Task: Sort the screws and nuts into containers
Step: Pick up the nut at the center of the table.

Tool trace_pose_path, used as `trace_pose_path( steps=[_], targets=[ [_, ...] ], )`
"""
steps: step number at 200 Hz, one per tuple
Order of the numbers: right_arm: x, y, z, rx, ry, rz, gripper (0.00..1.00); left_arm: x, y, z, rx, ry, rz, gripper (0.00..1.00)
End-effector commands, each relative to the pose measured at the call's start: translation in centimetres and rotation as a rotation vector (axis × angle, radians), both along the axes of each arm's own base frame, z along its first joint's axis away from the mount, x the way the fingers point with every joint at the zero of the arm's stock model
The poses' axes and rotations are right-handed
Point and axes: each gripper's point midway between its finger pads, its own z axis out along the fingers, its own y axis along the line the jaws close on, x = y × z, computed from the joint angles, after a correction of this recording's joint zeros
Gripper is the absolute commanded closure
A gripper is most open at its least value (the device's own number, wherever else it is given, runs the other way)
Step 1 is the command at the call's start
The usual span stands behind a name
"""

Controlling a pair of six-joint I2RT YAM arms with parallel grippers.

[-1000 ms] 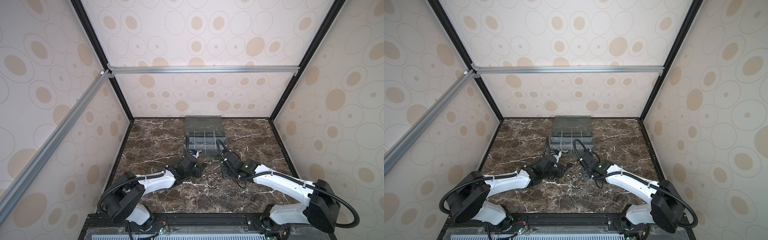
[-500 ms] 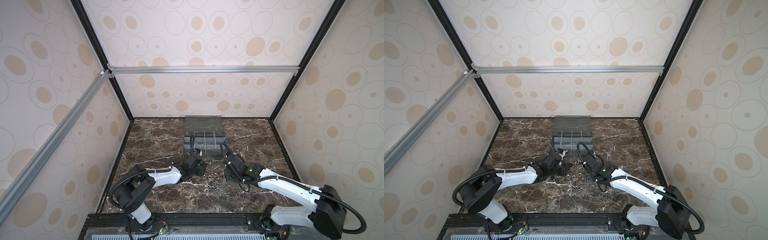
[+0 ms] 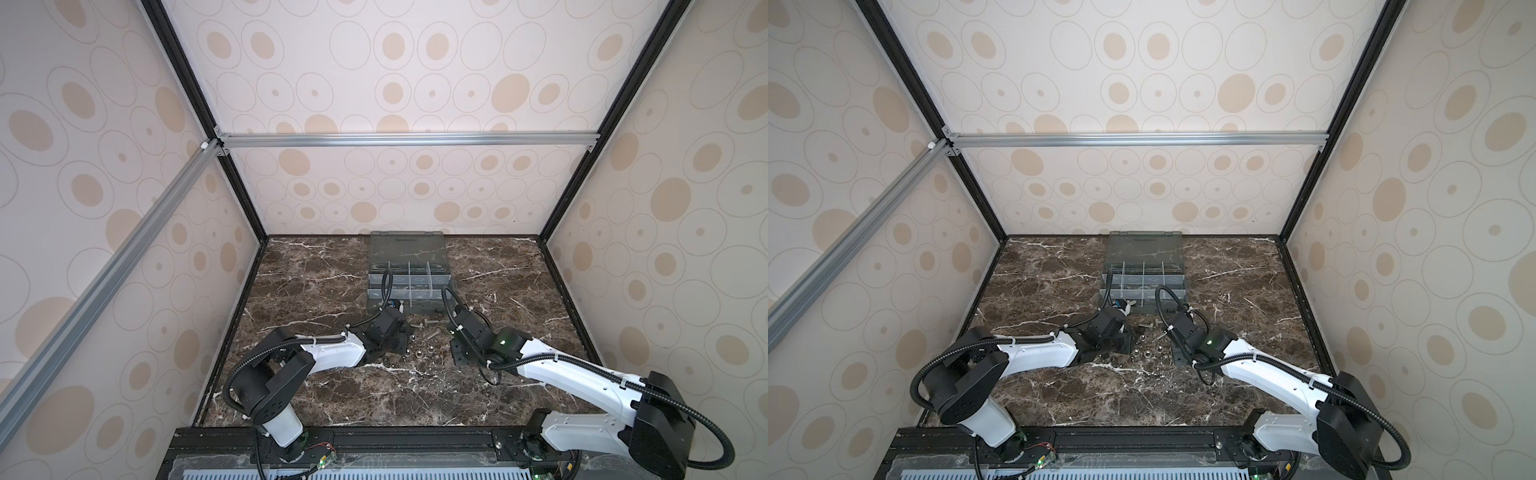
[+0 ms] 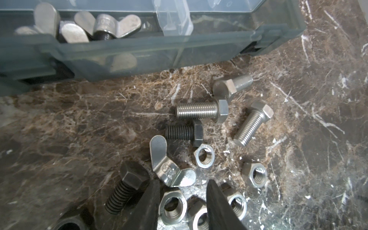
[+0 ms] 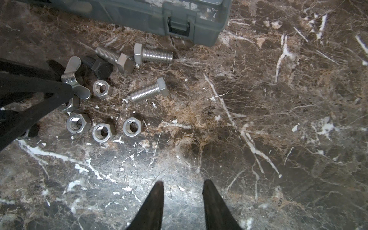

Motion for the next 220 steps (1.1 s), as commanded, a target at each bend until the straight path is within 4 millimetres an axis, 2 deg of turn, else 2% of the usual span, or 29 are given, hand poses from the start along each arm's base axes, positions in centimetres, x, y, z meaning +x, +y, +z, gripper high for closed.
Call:
trace_pose_path(
  steps=[1,112,220],
  targets=[
    [-0.3,-0.6,-0.4,-0.009,0.008,-0.021,0.64,0.5,-0.5,0.5,0.017,-0.016,0.004,0.61],
    [-0.5,-0.7,-0.5,-0.002,0.013,-0.025,0.64,2.0,-1.5,-0.7,0.078,-0.022,-0.005,0.62],
    [-0.5,-0.5,-0.6,0.008,0.018,-0.030,0.64,2.9,-0.4,-1.3,0.213,-0.043,0.005,0.63]
  ],
)
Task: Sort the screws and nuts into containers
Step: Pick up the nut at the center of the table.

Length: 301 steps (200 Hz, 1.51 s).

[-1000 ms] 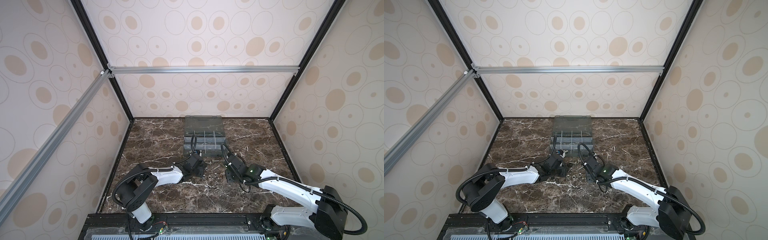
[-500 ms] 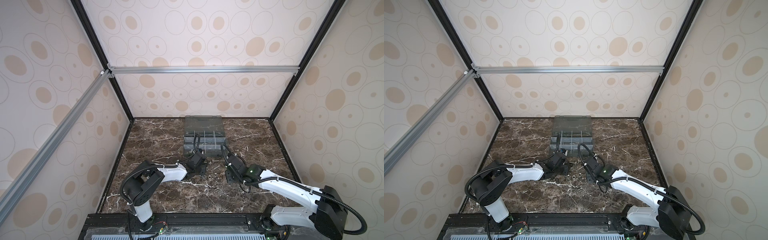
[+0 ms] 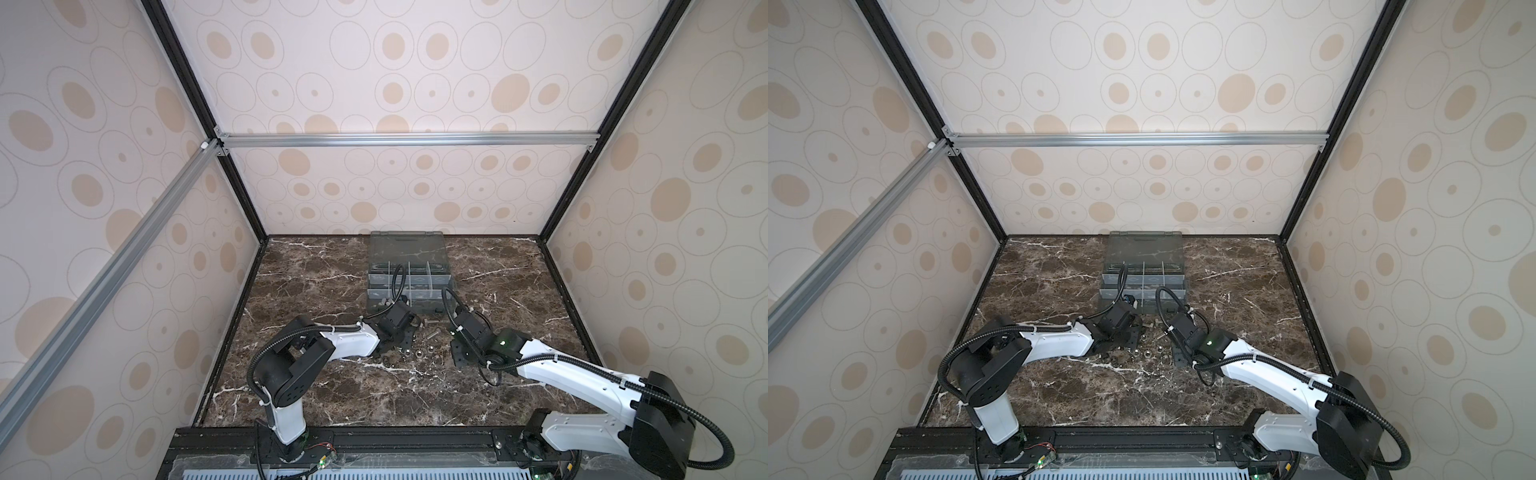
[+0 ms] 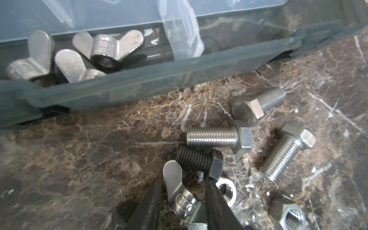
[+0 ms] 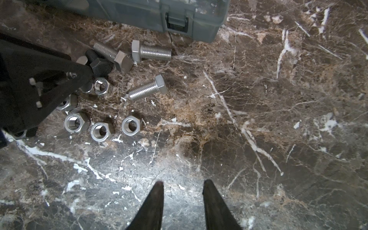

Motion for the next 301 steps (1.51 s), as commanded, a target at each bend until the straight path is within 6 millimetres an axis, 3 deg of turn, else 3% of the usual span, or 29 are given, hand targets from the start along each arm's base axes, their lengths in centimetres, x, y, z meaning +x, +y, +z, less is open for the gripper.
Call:
trace_pose_path(
  steps=[1,52,199,248,301],
  targets=[
    [-0.4,-0.4,-0.3,0.003,0.010,-0.019,0.64,0.3,0.3,0.1,0.075,-0.017,-0.007,0.63],
    [-0.3,-0.4,-0.3,0.008,0.010,-0.020,0.64,-0.2,1.0,0.0,0.120,-0.018,-0.014,0.64],
    [-0.3,-0.5,0.2,0.006,0.000,-0.017,0.64,-0.2,-1.0,0.2,0.073,-0.019,-0.042,0.83],
    [-0.3,-0.7,0.5,0.000,-0.007,-0.017,0.63,0.0,-2.0,2.5,-0.018,-0.046,-0.037,0.86],
    [-0.6,-1.3,0.7,0.001,-0.024,-0.028,0.63,1.8,-2.1,8.3,-0.209,-0.134,-0.009,0.85]
  ],
)
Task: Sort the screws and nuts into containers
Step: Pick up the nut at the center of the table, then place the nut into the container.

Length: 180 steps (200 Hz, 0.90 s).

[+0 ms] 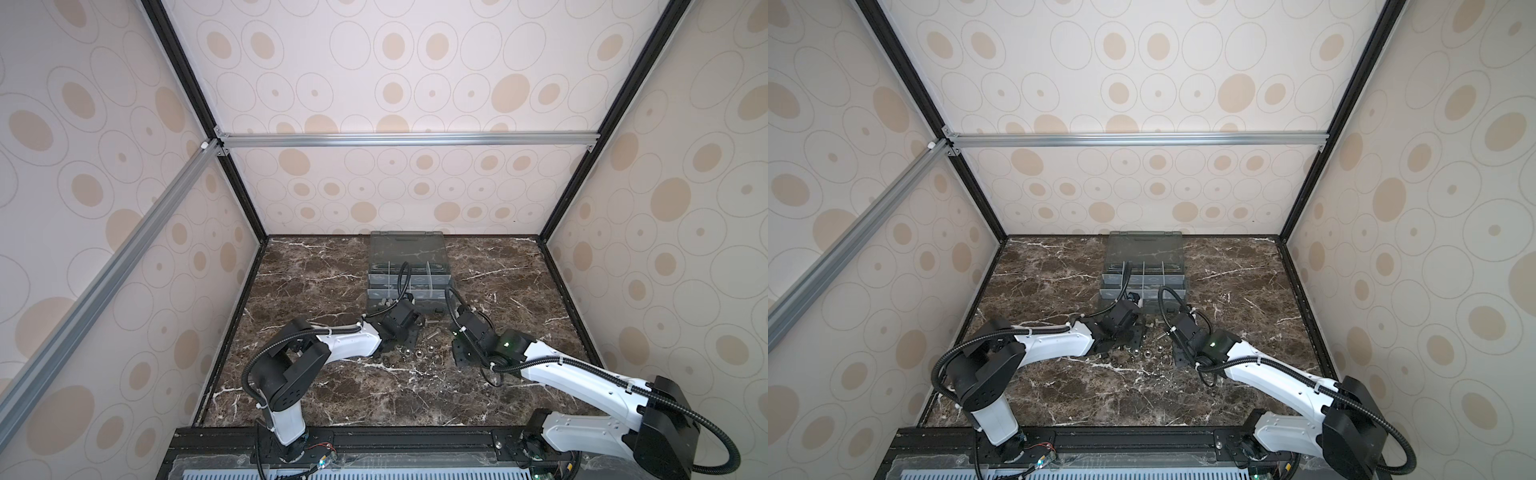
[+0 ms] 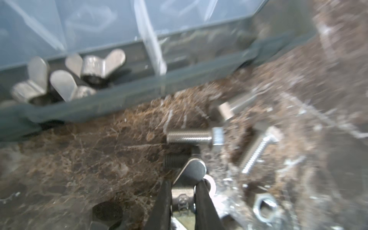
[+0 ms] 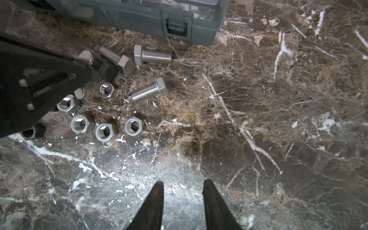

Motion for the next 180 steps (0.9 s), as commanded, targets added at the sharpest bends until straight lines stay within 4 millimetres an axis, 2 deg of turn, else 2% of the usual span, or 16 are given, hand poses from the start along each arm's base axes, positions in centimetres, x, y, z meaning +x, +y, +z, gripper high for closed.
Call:
trace_pose_path(
  steps=[1,30,61,107,156,180],
  targets=[
    [-0.5,-1.2,-0.1,-0.023,-0.002,-0.020,0.63,1.7,-0.6,4.8,-0.159,-0.079,0.033,0.85],
    [-0.7,-1.7,0.2,-0.021,-0.018,-0.033,0.63,3.9,0.2,7.2,-0.254,-0.112,0.075,0.84],
    [-0.8,-2.1,0.4,-0.016,-0.031,-0.043,0.63,6.2,1.2,7.8,-0.353,-0.107,0.127,0.84],
    [-1.1,-2.4,0.3,-0.012,-0.029,-0.052,0.63,8.9,2.6,7.3,-0.358,-0.114,0.191,0.84],
    [-1.1,-2.4,0.3,-0.008,-0.029,-0.055,0.63,10.1,2.7,5.4,-0.331,-0.085,0.217,0.82],
    [-1.1,-2.4,0.3,-0.007,-0.029,-0.055,0.63,10.5,3.0,5.0,-0.332,-0.087,0.236,0.80]
  ],
)
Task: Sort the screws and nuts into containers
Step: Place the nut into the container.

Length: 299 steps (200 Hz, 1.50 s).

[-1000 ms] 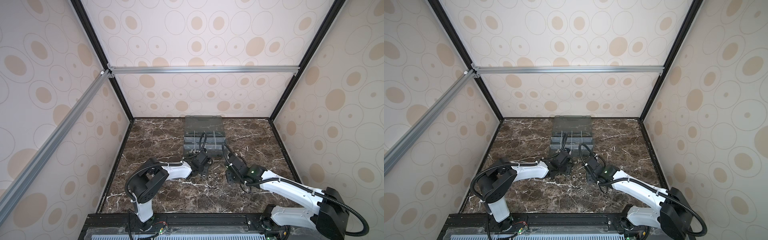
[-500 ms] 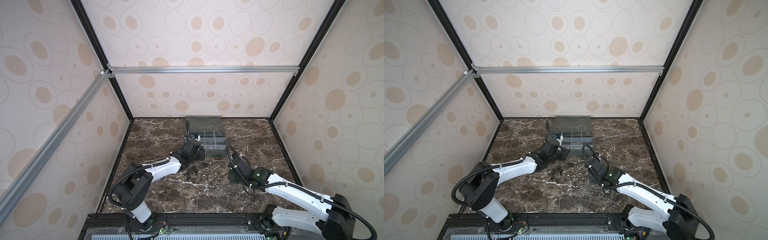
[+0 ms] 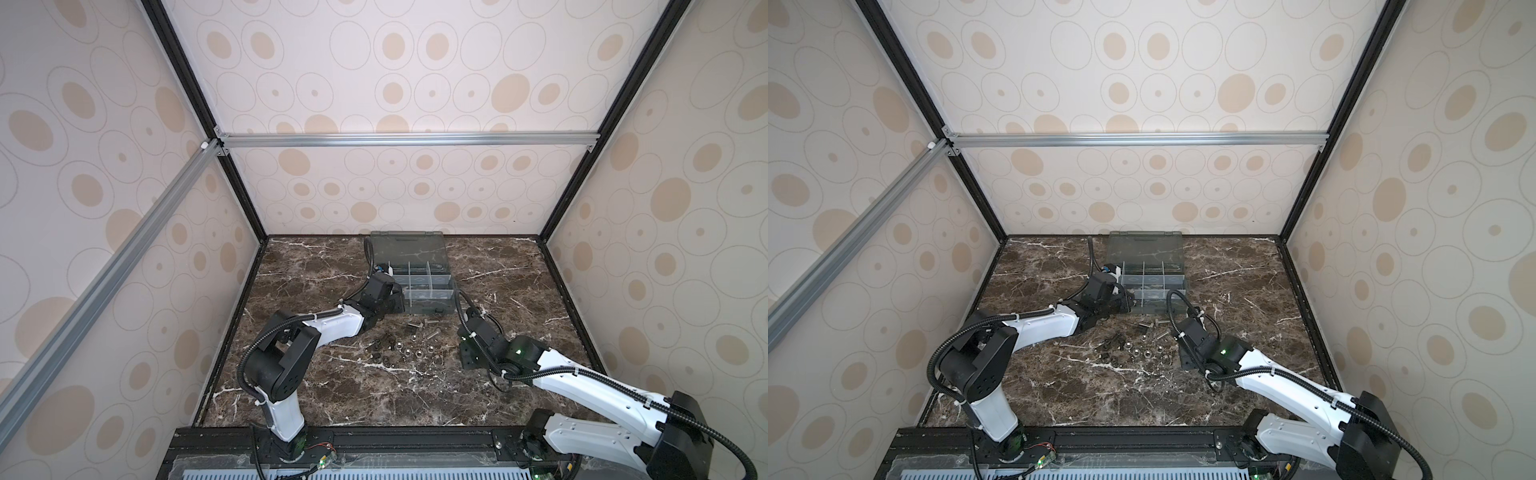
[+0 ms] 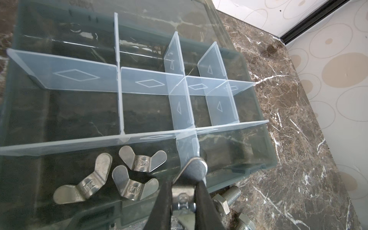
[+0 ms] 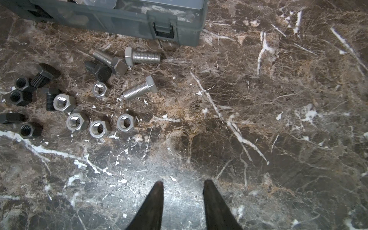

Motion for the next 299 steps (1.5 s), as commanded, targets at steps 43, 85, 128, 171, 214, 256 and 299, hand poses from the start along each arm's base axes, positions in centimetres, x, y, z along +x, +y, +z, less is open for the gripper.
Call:
trace_pose_path(
  steps=[43,85,128,171,214,256,299],
  targets=[
    [-0.2,-0.9,-0.2,-0.018,-0.001,-0.028,0.63,2.1,0.1,1.9,-0.052,-0.044,0.045,0.61],
    [-0.1,-0.8,-0.1,-0.026,-0.001,-0.024,0.63,1.7,0.6,3.3,-0.053,-0.074,0.048,0.56],
    [0.5,-0.4,0.0,-0.036,-0.012,-0.013,0.63,-0.1,2.4,4.7,-0.032,-0.106,0.058,0.54],
    [1.2,0.7,-0.2,-0.048,-0.002,0.017,0.63,-3.0,4.8,4.2,0.001,-0.104,0.070,0.54],
    [1.9,2.0,-0.7,-0.051,0.018,0.051,0.63,-5.5,6.7,3.4,0.024,-0.087,0.076,0.53],
    [2.7,3.5,-1.0,-0.039,0.030,0.083,0.62,-7.1,8.1,2.6,0.035,-0.071,0.094,0.53],
    [3.9,5.9,-1.0,-0.041,0.053,0.149,0.62,-8.4,9.1,2.4,0.016,-0.066,0.119,0.53]
  ],
)
